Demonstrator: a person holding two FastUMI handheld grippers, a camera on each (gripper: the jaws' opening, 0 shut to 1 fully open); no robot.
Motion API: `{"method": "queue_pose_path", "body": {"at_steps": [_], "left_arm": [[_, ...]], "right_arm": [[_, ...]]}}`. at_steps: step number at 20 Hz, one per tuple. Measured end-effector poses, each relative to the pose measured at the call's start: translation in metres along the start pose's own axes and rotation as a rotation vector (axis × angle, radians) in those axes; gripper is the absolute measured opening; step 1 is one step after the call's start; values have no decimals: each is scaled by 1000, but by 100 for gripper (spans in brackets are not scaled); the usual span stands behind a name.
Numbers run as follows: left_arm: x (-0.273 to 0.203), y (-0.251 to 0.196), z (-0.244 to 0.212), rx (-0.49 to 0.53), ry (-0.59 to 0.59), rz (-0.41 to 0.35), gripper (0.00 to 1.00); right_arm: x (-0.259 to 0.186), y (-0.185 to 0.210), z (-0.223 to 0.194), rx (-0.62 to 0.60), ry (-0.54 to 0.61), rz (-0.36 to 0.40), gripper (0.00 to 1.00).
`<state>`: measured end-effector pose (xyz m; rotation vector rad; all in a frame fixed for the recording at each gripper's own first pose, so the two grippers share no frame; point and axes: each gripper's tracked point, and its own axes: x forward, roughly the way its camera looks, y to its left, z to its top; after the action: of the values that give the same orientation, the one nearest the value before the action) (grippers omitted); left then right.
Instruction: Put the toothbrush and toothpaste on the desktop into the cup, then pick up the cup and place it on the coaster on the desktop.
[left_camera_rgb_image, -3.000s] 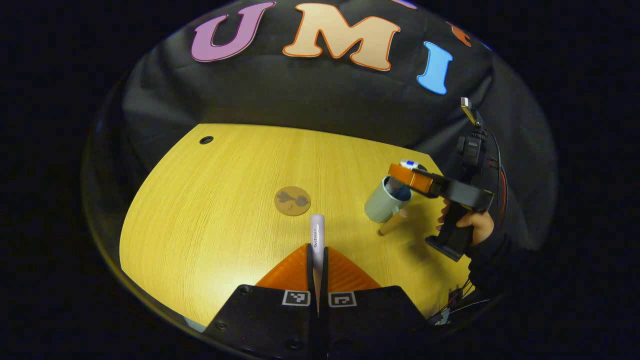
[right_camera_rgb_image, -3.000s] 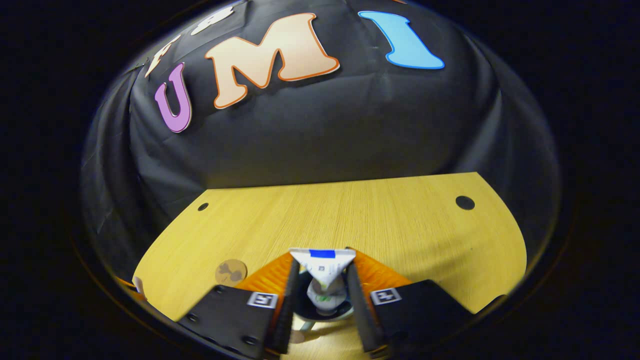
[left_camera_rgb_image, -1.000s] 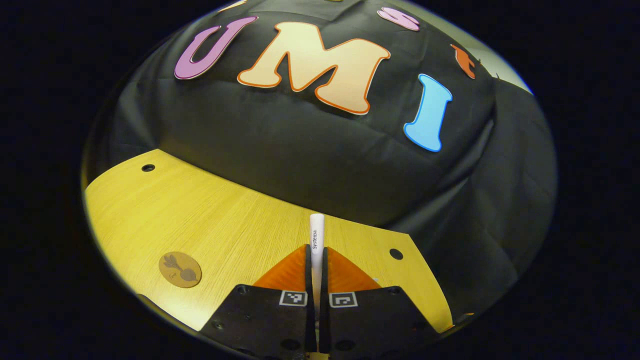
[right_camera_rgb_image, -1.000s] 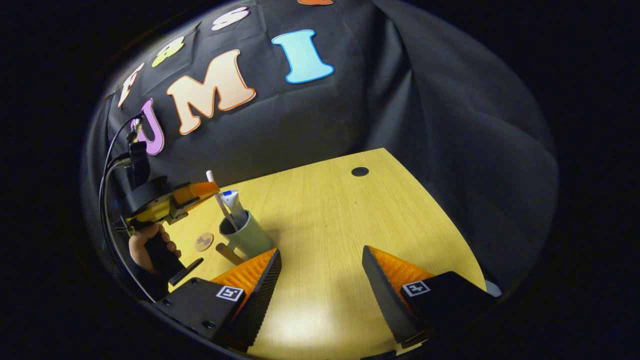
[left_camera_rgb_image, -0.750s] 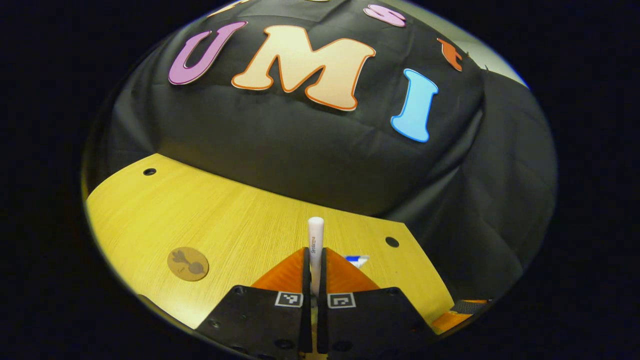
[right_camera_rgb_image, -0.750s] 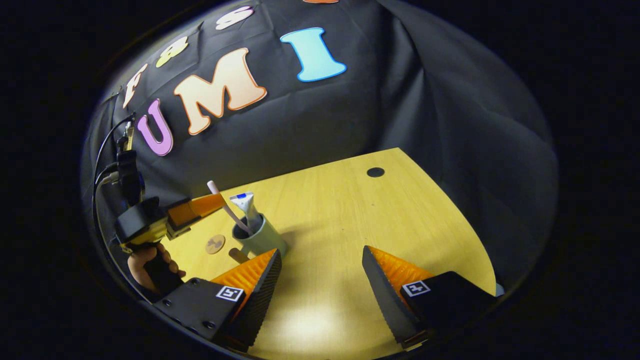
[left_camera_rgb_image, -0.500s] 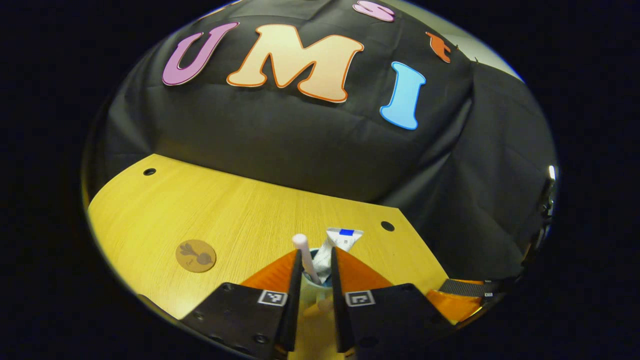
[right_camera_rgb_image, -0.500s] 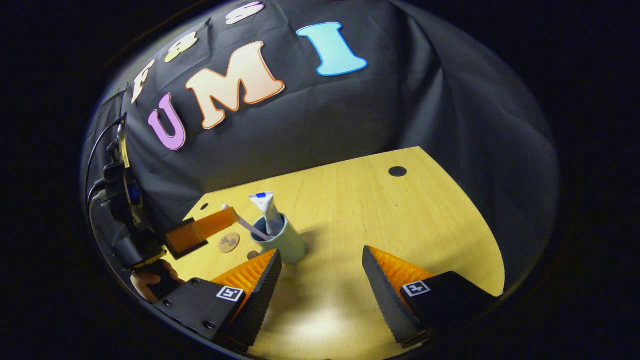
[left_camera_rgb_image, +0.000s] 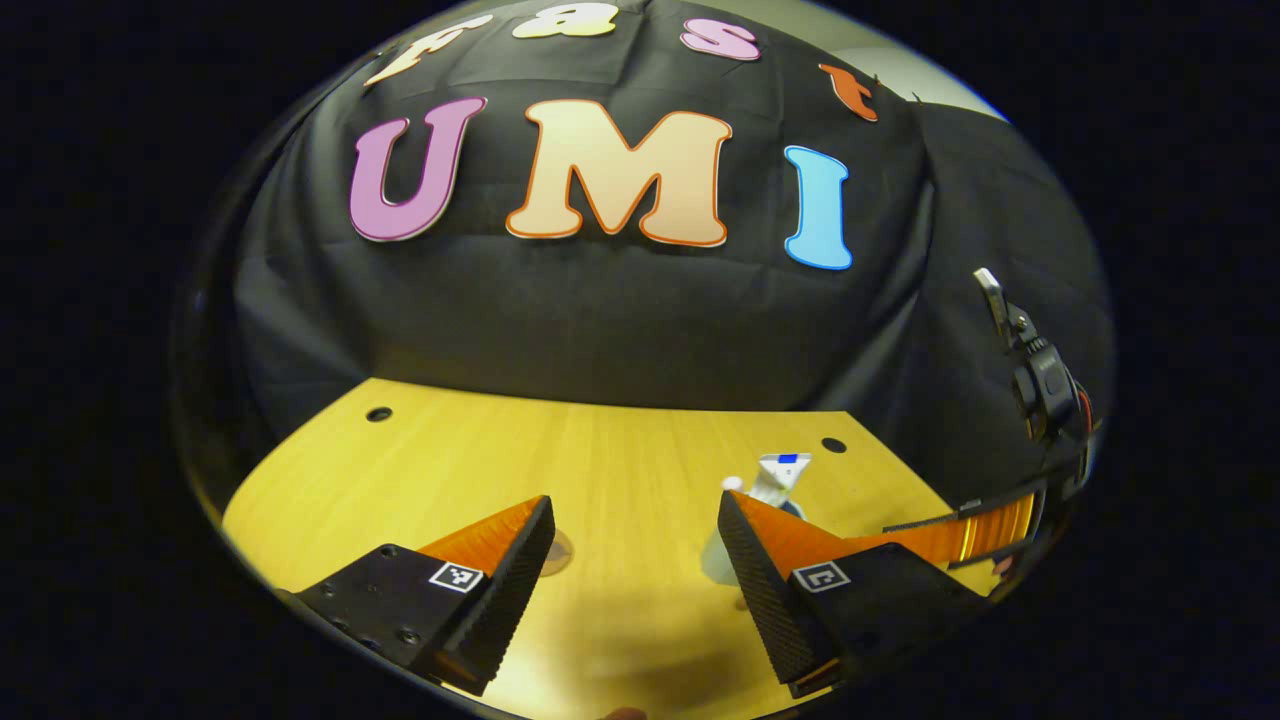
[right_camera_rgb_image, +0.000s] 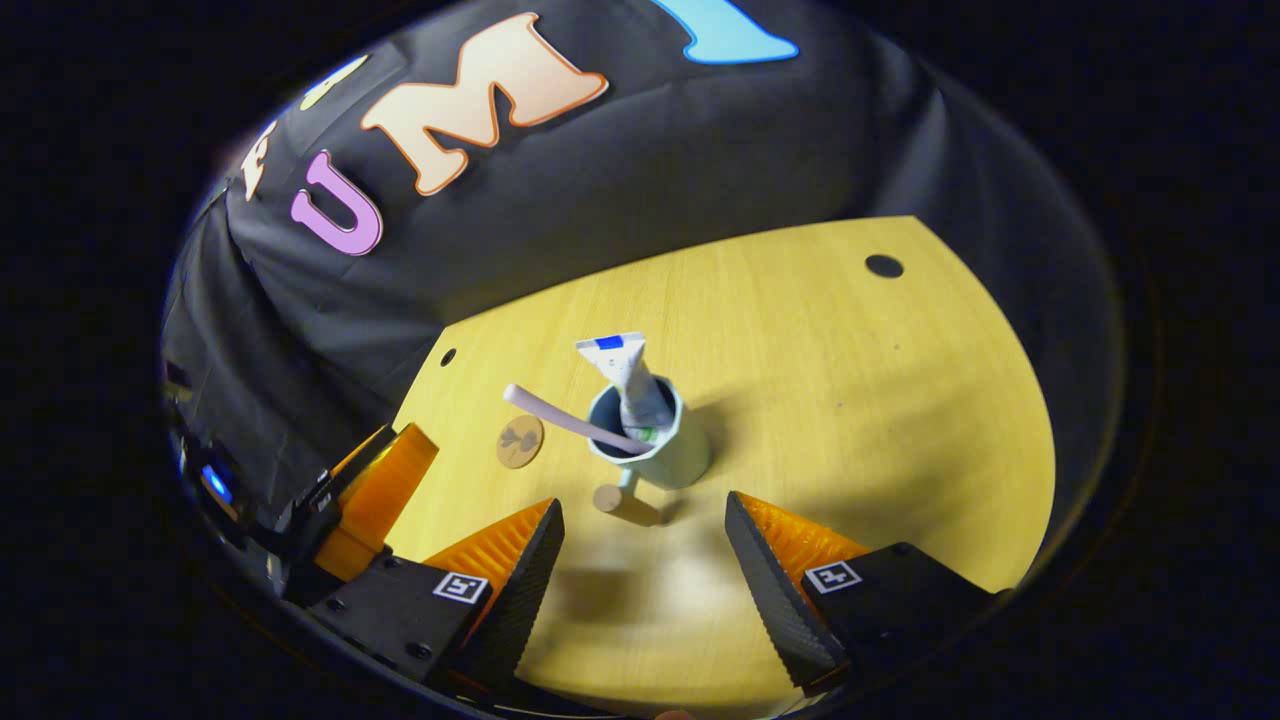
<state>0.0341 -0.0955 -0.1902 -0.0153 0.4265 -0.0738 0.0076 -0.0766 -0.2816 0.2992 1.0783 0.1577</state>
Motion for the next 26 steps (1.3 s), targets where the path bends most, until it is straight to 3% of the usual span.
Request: {"method": "queue_pose_path", "body": {"at_steps": [2,8,12,13,14,15,16,17,18,21,22,23,26], "left_arm": [[-11,23,-3,19,4,19,95],[-33,91,-18,-5,35,101,95],[-45,128,-26,-16,48,157,95],[-48,136,-27,-22,51,169,95],[-50,143,-28,-27,52,181,95],[-52,150,-29,-29,55,192,95],[-54,156,-30,-31,56,200,95],[-55,161,-31,-32,59,206,95],[-55,165,-33,-32,62,211,95],[-57,174,-35,-34,67,218,95],[-57,174,-37,-35,68,218,95],[-57,174,-37,-36,70,216,95],[-58,175,-36,-31,73,209,95]], "right_arm": [[13,5,0,9,43,-29,99],[52,4,-25,15,196,-132,99],[73,-1,-29,-12,246,-196,98],[78,-1,-30,-19,256,-207,93],[83,-2,-31,-27,265,-220,99],[88,-4,-34,-34,274,-231,93],[92,-7,-37,-44,286,-248,98],[96,-9,-38,-55,292,-262,96],[99,-13,-40,-65,297,-277,87],[103,-22,-41,-87,297,-315,86],[102,-27,-40,-96,295,-329,71],[102,-29,-41,-95,299,-330,74],[98,-34,-44,-101,338,-333,51]]}}
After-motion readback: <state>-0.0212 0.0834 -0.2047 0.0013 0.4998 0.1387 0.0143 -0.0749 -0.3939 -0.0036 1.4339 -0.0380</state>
